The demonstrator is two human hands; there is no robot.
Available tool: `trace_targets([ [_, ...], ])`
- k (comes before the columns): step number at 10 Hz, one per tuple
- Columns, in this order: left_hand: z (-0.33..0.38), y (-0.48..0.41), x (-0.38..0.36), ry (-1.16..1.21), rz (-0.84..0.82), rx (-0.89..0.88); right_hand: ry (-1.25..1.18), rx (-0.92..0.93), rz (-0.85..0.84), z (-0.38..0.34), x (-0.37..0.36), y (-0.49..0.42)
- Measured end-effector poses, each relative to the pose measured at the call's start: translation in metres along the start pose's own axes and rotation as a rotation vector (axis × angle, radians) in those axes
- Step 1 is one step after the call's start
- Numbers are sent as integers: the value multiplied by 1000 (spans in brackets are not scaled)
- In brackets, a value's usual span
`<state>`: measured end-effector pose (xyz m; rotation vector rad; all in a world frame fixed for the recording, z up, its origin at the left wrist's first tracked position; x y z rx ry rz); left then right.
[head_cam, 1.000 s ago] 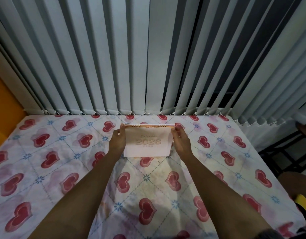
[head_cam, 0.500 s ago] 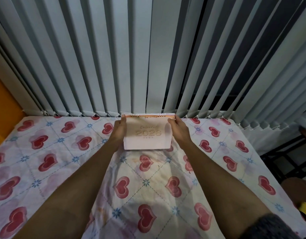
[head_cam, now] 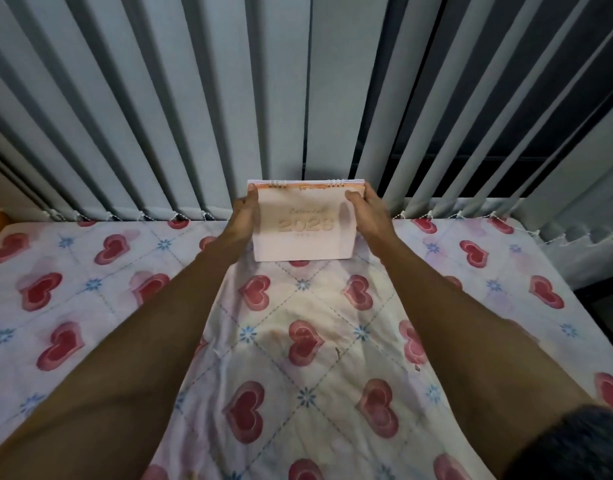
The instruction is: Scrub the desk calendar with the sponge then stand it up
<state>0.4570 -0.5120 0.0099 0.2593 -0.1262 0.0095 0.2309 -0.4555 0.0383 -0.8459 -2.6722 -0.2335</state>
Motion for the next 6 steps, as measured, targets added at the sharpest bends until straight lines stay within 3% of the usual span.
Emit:
trace_targets([
  [2,5,-1,1,-38,38,-38,-6,9,5,-3,-2,4],
  [3,13,2,1,-141,1,-32,118,-13,-16,-13,3,7],
  [4,35,7,17,-444,147,-74,446,76,-26,-37,15,13],
  [5,87,31,21,-806,206,-290,751,257,-57,-83,26,31],
  [6,146,64,16,-1066,187,-564,874,401,-52,-135,35,56],
])
Point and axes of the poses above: each hand's wrist, its own y-axis away from the middle knuckle, its own x-axis out of the back of the hand, z = x × y, the point moved 7 cm from there along -y, towards the middle knuckle, and after that the axes turned 10 degrees about z, right-handed, at the moved point
